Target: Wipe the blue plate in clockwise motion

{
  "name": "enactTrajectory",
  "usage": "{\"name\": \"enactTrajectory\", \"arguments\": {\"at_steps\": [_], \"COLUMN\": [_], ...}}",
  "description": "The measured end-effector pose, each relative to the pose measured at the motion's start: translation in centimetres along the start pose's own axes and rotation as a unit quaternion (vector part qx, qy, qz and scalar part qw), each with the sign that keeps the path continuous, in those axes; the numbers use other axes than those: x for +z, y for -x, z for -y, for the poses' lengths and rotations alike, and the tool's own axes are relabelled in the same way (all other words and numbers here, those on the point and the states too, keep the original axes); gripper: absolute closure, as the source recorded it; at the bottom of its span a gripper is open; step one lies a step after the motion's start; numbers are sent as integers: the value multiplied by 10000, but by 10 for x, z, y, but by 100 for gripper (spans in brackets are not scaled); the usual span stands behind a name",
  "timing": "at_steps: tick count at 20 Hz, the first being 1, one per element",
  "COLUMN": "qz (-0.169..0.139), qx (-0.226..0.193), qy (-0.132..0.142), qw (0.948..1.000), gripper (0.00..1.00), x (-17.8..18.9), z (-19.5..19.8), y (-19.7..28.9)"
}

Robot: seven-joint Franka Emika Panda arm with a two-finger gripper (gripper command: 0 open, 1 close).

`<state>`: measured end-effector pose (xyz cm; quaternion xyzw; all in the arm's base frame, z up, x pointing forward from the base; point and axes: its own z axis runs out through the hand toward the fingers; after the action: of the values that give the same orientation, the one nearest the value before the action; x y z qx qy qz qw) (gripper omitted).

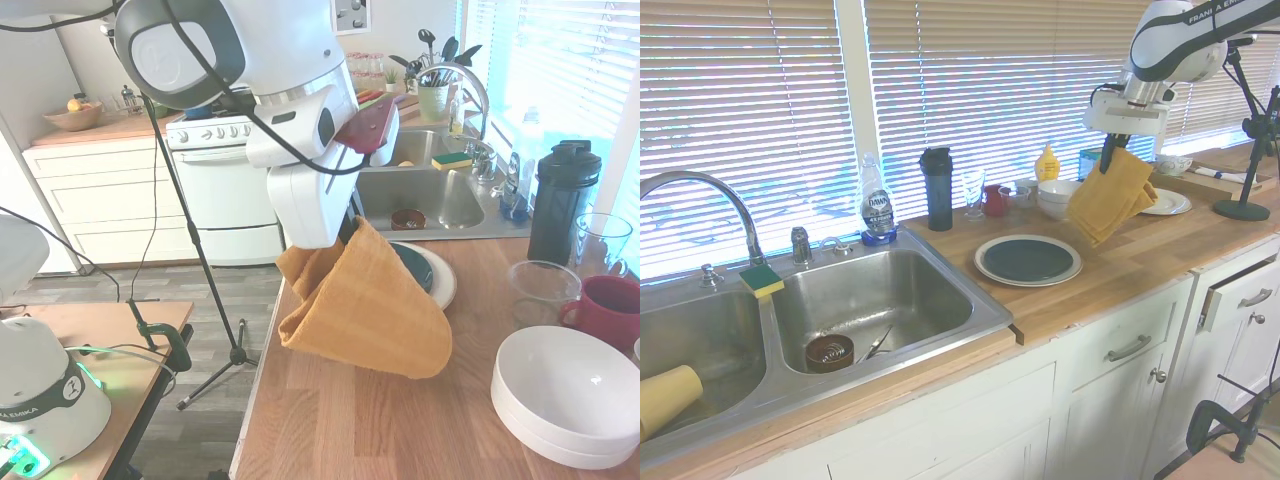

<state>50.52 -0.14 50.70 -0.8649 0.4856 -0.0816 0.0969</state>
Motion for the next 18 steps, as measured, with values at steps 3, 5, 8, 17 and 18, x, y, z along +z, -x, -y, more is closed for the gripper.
{"name": "enactTrajectory", "arguments": {"at_steps": [3, 5, 8, 17, 18], "qz": [78, 115, 151, 372, 411], "qx": [21, 17, 9, 206, 236], "qy": [25, 22, 4, 304, 309], "qw": [10000, 9999, 9999, 9986, 9984], "gripper": [100, 100, 100, 100, 100], "x": [8, 11, 16, 75, 78], "z": [1, 3, 5, -36, -41], "y": [2, 4, 9, 1, -1]}}
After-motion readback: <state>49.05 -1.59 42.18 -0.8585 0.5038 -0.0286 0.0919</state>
